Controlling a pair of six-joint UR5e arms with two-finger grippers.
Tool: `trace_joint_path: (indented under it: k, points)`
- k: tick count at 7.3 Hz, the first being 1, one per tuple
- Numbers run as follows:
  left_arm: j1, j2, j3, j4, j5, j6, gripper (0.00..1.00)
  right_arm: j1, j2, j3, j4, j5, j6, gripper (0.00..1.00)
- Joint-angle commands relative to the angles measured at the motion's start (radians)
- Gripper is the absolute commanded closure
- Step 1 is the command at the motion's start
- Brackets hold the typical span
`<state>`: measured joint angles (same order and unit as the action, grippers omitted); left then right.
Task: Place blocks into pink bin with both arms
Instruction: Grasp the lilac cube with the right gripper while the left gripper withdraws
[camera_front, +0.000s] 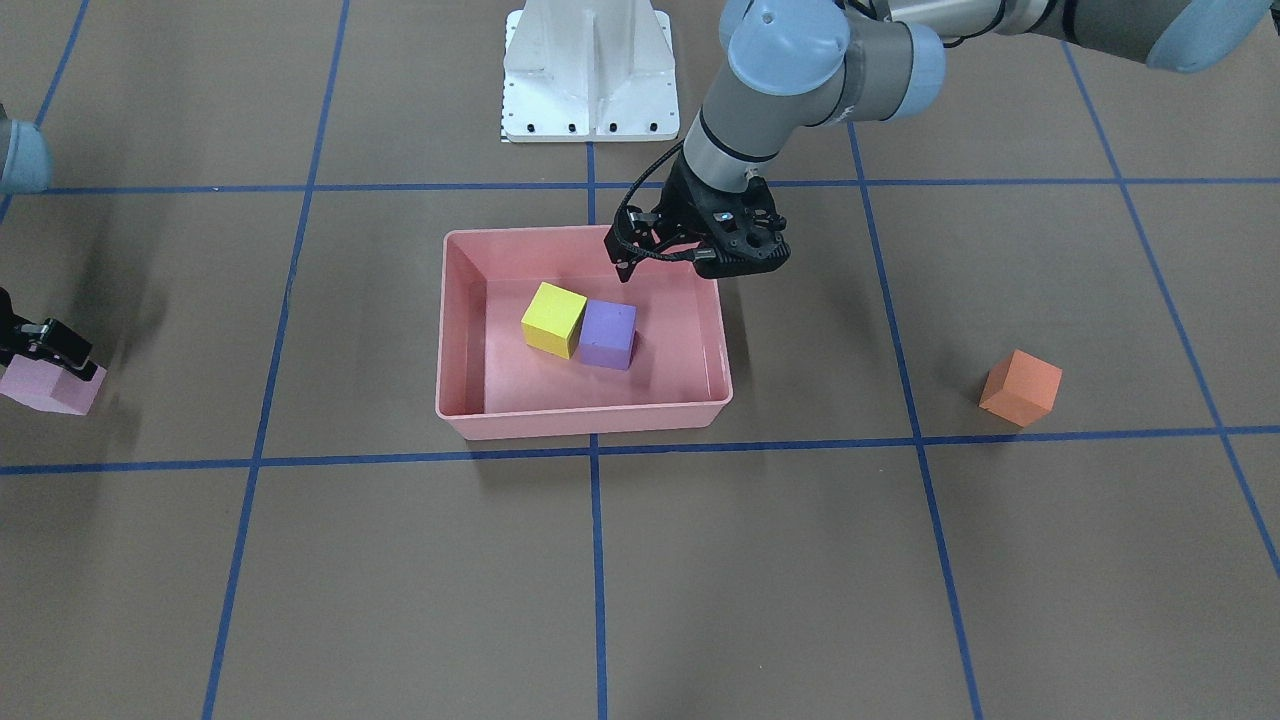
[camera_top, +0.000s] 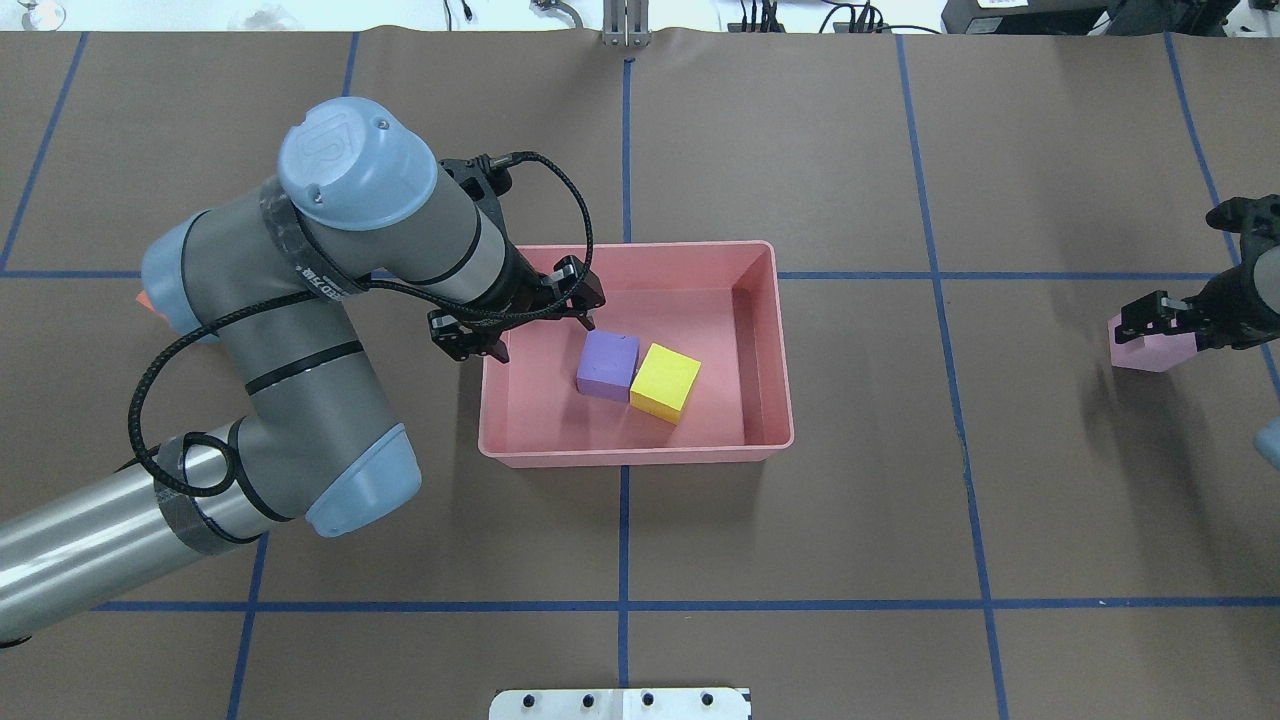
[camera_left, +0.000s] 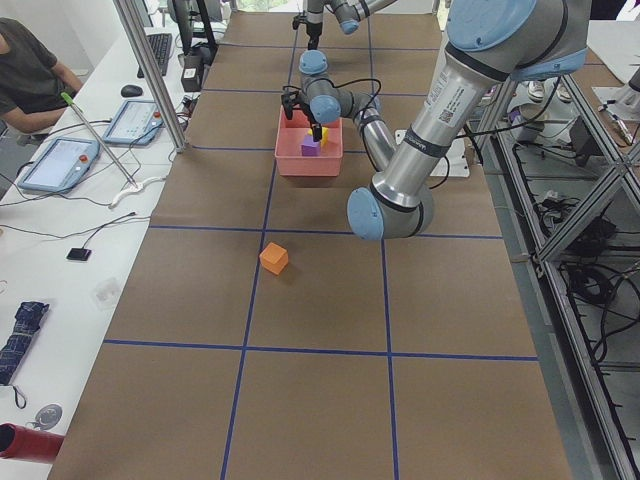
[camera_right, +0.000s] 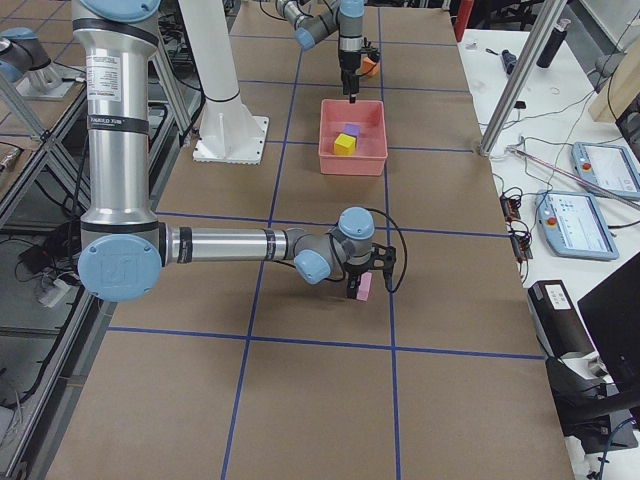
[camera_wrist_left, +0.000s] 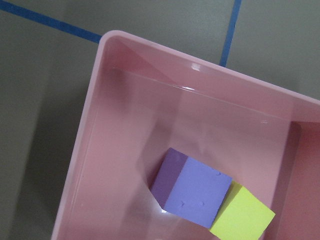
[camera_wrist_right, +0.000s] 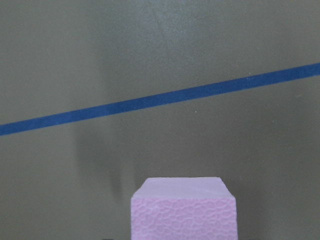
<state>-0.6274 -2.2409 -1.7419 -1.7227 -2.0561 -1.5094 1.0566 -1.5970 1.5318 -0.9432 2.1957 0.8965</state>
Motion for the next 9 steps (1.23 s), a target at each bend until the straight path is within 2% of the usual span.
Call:
trace_joint_path:
  k: [1, 2, 3, 4, 5, 6, 8, 9]
  points:
    - [-0.002, 0.001, -0.008, 0.000, -0.001, 0.001, 0.01, 0.005, 0.008, -0.001, -0.002, 0.004, -0.002, 1.00]
    - [-0.017, 0.015, -0.037, -0.002, -0.001, 0.012, 0.01, 0.041, 0.015, 0.013, -0.003, 0.024, 0.001, 1.00]
    - [-0.026, 0.100, -0.097, -0.006, -0.009, 0.111, 0.01, 0.062, 0.067, 0.058, -0.105, 0.077, 0.012, 1.00]
    - [-0.040, 0.233, -0.185, -0.008, -0.009, 0.249, 0.01, 0.066, 0.151, 0.147, -0.313, 0.069, 0.012, 1.00]
    - [-0.081, 0.316, -0.220, -0.011, -0.013, 0.353, 0.01, 0.056, 0.217, 0.219, -0.439, 0.064, 0.042, 1.00]
    - [-0.125, 0.387, -0.222, -0.014, -0.015, 0.488, 0.01, -0.017, 0.300, 0.263, -0.491, 0.058, 0.196, 1.00]
    - [-0.236, 0.481, -0.199, -0.014, -0.019, 0.685, 0.01, -0.212, 0.493, 0.277, -0.497, -0.029, 0.509, 1.00]
    - [-0.306, 0.489, -0.148, -0.014, -0.088, 0.772, 0.01, -0.269, 0.549, 0.272, -0.496, -0.052, 0.585, 1.00]
